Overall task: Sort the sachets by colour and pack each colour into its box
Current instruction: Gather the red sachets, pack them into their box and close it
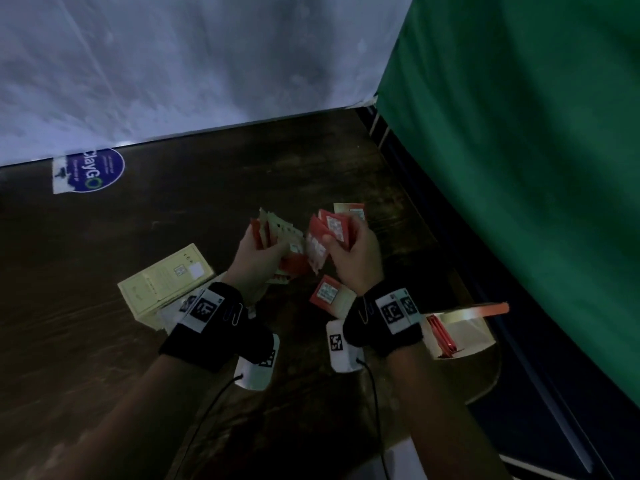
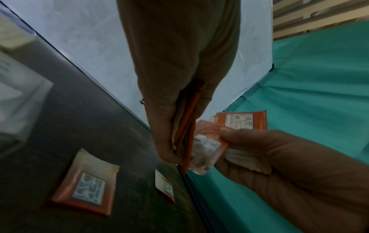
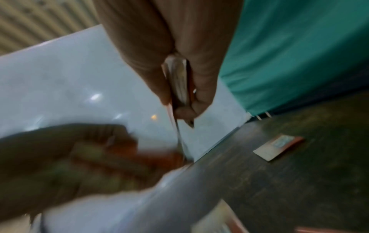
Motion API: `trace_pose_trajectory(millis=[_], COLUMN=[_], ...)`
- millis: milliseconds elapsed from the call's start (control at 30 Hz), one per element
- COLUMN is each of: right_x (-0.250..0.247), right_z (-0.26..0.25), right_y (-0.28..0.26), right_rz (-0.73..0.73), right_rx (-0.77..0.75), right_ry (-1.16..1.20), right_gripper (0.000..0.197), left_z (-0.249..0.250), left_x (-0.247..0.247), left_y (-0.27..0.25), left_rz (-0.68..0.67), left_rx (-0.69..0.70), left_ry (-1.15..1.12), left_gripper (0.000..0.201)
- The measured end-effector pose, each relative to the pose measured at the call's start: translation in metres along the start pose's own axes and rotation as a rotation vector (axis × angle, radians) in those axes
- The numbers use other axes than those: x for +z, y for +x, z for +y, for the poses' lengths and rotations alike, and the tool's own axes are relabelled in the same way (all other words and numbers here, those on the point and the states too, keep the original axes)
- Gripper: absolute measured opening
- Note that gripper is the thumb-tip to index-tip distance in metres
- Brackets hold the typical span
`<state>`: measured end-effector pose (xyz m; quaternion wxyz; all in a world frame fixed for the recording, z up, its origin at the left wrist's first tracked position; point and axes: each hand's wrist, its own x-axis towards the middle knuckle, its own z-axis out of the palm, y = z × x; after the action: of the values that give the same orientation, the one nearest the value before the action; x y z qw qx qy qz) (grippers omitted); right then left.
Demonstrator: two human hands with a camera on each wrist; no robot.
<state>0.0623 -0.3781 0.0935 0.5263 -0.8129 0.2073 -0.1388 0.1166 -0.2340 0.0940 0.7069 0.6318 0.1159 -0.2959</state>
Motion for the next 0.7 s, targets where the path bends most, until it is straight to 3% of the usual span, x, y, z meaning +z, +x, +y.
trace_pose_trajectory(millis=[167,267,467,600,700], right_x=[0.008,0.008,-0.003,-0.012,-0.017], right_z=[0.006,0.014,0.022,0.024,0.024], right_y=[-0.028,-0.037,-0.041,-0.040,-0.036], right_rz=[-0.074,-0.129,-0.230,-0.217,-0.231], right_rx=[-0.297,-0.394,-0.517,-0.521,-0.439], right_ry=[-0.037,0.034,0.090,-0.017,-0.027], right_gripper=[0.020,0.017,0.019,0.023,0.027], left_z=[0.001,0.002,0.001,0.000,-0.001], left_x=[0.008,0.009,-0.004,-0.007,-0.005], left_y=[-0.002,-0.002,0.003,-0.003,-0.004], left_rz=[-0.203,-0.237,-0.338,-0.460,-0.471], left_rx=[-0.119,-0.179,-0.409,-0.444,-0.387], left_ry=[-0.232,-0.278,-0.212,-0.078,-0.107], left_gripper=[0.042,0.016,0.031,0.029,0.036])
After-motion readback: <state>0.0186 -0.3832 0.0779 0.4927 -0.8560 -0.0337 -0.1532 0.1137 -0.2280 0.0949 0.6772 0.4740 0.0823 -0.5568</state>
